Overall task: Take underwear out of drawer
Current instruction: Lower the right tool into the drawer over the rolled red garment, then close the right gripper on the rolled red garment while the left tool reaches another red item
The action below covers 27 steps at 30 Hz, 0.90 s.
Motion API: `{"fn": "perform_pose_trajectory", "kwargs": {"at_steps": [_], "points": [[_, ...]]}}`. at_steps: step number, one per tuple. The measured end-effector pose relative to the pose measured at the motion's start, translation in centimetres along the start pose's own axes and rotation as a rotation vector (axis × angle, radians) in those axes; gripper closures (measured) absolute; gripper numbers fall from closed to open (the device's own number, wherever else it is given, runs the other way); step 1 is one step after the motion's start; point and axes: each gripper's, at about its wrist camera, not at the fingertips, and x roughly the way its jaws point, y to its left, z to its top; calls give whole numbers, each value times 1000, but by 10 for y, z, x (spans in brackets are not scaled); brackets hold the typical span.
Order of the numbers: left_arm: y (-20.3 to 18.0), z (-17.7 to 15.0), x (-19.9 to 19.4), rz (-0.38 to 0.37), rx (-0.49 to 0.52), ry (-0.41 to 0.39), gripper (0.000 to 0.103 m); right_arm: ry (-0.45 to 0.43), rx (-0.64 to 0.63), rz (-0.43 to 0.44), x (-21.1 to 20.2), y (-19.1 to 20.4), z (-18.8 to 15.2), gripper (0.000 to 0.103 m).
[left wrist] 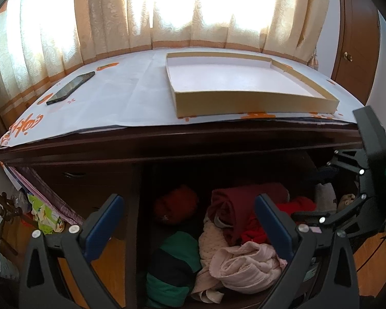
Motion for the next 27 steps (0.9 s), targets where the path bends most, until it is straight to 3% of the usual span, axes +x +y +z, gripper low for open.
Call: {"fn": "perform_pose_trajectory", "kwargs": {"at_steps": [9, 18, 20, 24, 27], "points": [[0, -1, 0, -2, -4, 1, 0, 112, -80, 148, 25, 23, 0, 47], [-1, -2, 1, -13, -3, 5, 0, 177, 30, 322, 47, 2, 5, 47], [-1, -2, 1, -13, -2, 6, 0, 166, 17, 314, 41, 3, 4, 49], [-3, -2, 3, -17, 0, 12, 0, 109, -45, 244, 33, 16, -1, 63], [-4, -3, 3, -20, 2, 13, 0, 19, -39, 189, 14, 18, -6, 68]]}}
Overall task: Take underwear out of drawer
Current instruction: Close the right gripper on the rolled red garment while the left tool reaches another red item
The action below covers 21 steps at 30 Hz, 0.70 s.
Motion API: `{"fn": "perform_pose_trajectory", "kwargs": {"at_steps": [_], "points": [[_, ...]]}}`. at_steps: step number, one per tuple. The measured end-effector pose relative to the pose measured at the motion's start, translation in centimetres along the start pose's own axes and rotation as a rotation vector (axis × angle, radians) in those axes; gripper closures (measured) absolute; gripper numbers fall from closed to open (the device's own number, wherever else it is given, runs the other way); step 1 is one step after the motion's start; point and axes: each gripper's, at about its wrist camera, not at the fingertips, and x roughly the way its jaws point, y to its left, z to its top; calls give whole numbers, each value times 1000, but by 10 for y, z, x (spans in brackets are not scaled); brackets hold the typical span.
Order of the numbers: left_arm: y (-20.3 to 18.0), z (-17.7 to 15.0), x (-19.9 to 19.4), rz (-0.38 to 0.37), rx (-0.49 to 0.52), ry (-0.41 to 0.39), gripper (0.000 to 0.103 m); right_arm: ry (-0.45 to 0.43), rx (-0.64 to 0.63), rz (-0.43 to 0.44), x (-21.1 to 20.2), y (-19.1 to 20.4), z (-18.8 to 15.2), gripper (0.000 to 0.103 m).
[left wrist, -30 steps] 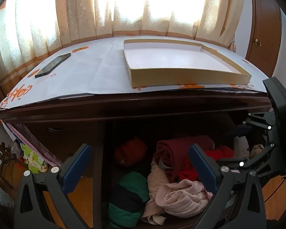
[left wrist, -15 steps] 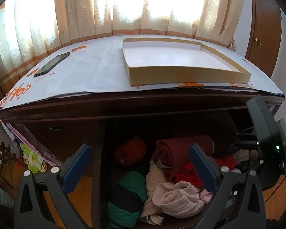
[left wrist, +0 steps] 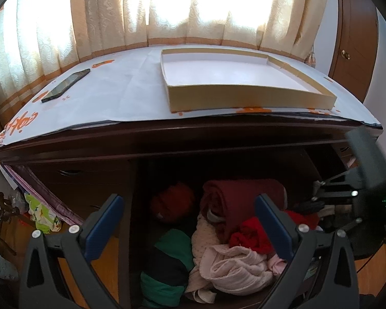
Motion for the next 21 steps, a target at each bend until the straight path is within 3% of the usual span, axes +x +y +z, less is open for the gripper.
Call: {"fn": "perform_pose_trajectory", "kwargs": {"at_steps": [7, 11, 17, 21], "points": [[-6, -2, 2, -9, 21, 8, 0, -205, 141, -58, -46, -16, -24, 68], [-10, -4, 3, -17, 34, 15, 0, -280, 207, -114, -67, -27, -34, 68], [-21, -7, 6, -37, 53, 18, 1, -306, 234, -180, -76, -28, -56, 68], [-36, -9, 17, -49, 114, 40, 1, -313, 259, -178, -81, -41, -67, 68]]}}
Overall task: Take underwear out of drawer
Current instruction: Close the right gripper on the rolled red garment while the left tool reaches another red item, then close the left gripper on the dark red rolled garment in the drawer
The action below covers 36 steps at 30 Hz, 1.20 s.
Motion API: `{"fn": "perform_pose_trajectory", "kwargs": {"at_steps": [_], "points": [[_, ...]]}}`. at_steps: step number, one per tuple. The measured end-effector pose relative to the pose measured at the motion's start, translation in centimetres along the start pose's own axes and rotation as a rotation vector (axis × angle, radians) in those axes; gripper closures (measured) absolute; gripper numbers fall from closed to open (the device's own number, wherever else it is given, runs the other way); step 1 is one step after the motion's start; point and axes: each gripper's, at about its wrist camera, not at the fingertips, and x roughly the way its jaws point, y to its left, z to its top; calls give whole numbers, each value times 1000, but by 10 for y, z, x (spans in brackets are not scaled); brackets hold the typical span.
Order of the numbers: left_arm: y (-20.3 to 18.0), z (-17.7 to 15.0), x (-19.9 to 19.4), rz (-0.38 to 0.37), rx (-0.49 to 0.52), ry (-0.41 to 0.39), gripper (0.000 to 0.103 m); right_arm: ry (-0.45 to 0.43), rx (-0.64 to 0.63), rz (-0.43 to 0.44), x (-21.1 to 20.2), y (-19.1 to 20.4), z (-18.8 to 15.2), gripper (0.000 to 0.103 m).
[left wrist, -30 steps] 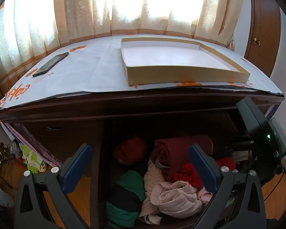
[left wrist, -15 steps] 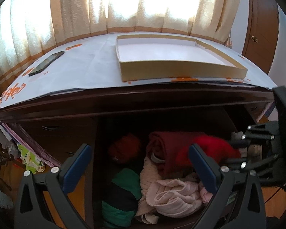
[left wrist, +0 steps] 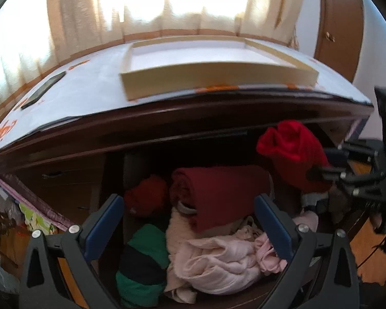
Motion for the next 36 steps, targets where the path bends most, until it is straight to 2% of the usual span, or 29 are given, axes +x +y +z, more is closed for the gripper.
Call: {"fn": "perform_pose_trajectory", "kwargs": {"at_steps": [3, 7, 11, 13, 15, 16, 20, 23, 28, 36], "points": [[-12, 5, 4, -8, 75, -3, 1, 3, -4, -16, 9, 6, -3, 68], [-34, 13, 11, -41, 261, -9, 2, -1, 28, 0, 10, -1, -5, 68], [-58, 15, 25, -81, 445, 44, 4, -27, 72, 21, 8, -9, -7, 68], [-69, 15, 36, -110, 535, 96, 5, -34, 68, 16, 8, -8, -7, 68], [-77, 15, 45, -120, 605, 136, 9, -38, 71, 16, 8, -7, -7, 68], [-80, 17, 50, -108, 626, 147, 13, -42, 77, 21, 7, -8, -7, 68], [-85, 24, 59, -109, 691, 185, 13, -57, 105, 33, 6, -13, -7, 68], [-88, 27, 70, -124, 758, 242, 13, -63, 116, 39, 7, -15, -8, 68], [-91, 31, 89, -137, 811, 319, 14, -71, 133, 50, 8, -17, -8, 68], [-91, 46, 115, -156, 777, 378, 13, -71, 133, 61, 9, -17, -8, 68]]}}
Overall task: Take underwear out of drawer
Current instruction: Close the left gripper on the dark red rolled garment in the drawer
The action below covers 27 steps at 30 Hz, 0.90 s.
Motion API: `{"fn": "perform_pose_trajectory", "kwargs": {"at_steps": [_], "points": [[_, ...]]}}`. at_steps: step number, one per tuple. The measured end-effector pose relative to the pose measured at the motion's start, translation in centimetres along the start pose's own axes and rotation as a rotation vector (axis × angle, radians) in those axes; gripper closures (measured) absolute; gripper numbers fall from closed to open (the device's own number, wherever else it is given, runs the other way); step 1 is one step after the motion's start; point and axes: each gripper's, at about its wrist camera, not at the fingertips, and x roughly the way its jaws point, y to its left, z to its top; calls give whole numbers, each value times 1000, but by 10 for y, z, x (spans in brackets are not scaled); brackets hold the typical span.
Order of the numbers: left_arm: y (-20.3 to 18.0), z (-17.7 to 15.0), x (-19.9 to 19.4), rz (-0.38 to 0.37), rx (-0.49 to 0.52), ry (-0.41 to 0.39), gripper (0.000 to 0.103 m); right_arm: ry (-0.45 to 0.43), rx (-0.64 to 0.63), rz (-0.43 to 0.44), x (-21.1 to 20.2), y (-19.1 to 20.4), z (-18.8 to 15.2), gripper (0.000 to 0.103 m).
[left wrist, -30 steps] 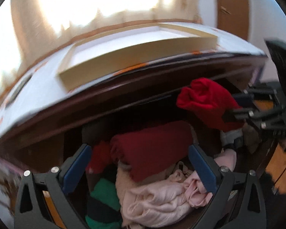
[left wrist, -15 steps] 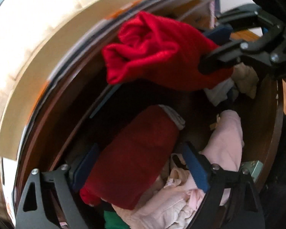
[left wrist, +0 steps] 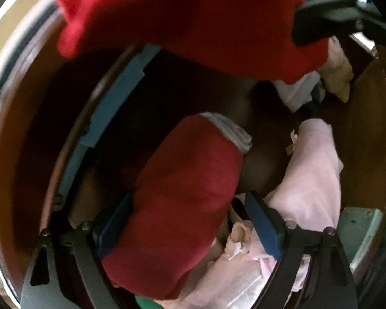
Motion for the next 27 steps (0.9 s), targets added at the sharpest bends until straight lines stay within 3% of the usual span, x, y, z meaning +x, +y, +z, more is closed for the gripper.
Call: {"fn": "perform_pose_trajectory", "kwargs": {"at_steps": [4, 10, 14, 23, 27], "points": [[15, 5, 2, -4, -38, -5, 17, 1, 2, 2, 1, -1, 1, 68], [37, 8, -12, 8, -114, -46, 55, -9, 5, -4, 0, -1, 0, 68], [47, 10, -23, 8, -157, -87, 71, -11, 7, -8, 0, 1, -1, 68], [77, 16, -56, 15, -266, -217, 73, -27, 8, -19, -4, 3, -2, 68], [79, -6, -69, 11, -334, -273, 73, -28, 8, -20, -4, 2, -2, 68]]}}
